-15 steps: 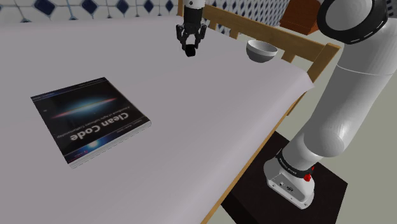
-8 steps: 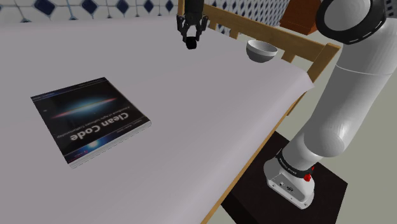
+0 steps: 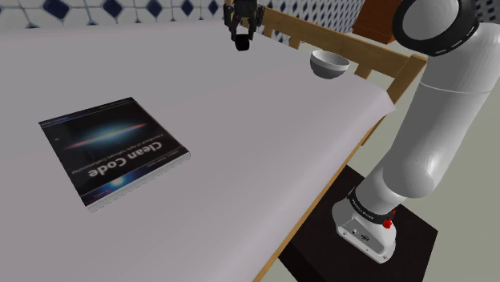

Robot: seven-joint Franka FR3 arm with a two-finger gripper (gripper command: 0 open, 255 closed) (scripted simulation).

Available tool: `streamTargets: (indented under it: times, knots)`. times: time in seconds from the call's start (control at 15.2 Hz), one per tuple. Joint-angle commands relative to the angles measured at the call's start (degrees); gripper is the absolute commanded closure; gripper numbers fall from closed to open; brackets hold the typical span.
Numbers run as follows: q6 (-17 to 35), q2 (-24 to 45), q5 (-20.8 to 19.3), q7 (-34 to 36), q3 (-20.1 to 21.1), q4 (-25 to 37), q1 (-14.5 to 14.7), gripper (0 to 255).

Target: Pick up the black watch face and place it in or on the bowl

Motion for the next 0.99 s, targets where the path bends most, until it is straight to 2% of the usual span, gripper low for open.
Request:
streamTargets:
  times: [0.0,0.26,0.59,0.92]
  knots:
    - [-2.2,0.8,-0.1,-0.1,0.0,2.9,0.1,255]
    - [-6.0,2.4,-0.3,-0.2,0.0,8.3,0.3,255]
    - [-3.6,-3.2,0.7,-6.3,-2.1,0.7,-4.2,255]
    - [-2.4,-6.8,1.3,-12.7,-4.6,-3.8,-8.2,255]
